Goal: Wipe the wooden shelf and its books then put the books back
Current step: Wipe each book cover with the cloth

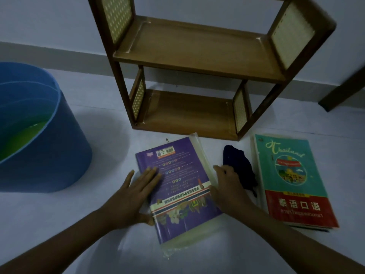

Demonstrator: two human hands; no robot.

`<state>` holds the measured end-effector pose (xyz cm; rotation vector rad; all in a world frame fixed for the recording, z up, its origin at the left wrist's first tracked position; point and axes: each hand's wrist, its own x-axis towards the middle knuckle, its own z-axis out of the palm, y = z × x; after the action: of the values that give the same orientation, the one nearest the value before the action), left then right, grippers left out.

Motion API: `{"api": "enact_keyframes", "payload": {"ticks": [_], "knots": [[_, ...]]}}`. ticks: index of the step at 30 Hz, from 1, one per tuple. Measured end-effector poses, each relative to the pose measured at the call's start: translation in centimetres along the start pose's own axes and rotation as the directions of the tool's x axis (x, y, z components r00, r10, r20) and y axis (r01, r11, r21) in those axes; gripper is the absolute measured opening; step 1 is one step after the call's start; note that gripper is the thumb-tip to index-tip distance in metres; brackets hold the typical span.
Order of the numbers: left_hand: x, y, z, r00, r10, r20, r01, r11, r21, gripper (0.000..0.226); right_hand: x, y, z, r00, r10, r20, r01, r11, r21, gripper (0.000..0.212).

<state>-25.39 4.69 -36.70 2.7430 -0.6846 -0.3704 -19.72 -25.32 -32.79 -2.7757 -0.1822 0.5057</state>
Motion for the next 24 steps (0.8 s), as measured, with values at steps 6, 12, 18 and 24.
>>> {"api": "enact_keyframes", "payload": {"ticks": [6,12,18,24], "knots": [[0.2,-0.2,0.8,1.000,0.011,0.014,-0.012,0.994,0.113,0.117,1.5,-0.9,0.3,0.921,0.293,0.255,-0.380,0.814,0.439,0.036],[0.2,-0.2,0.8,0.999,0.012,0.031,-0.016,0.990,0.142,0.112,2.2,-0.6,-1.0,0.851,0.195,0.488,-0.500,0.584,0.639,0.007],[0.1,-1.2,0.9,0.995,0.105,-0.004,-0.103,0.985,0.139,0.111,2.6,-0.4,-2.3,0.824,0.153,0.545,-0.512,0.612,0.603,0.035],[0.0,-0.3,-1.6,0.913,0.273,-0.303,-0.279,0.960,0.023,0.062,2.6,-1.3,-7.7,0.821,-0.030,0.570,-0.513,0.401,0.759,0.023]]}}
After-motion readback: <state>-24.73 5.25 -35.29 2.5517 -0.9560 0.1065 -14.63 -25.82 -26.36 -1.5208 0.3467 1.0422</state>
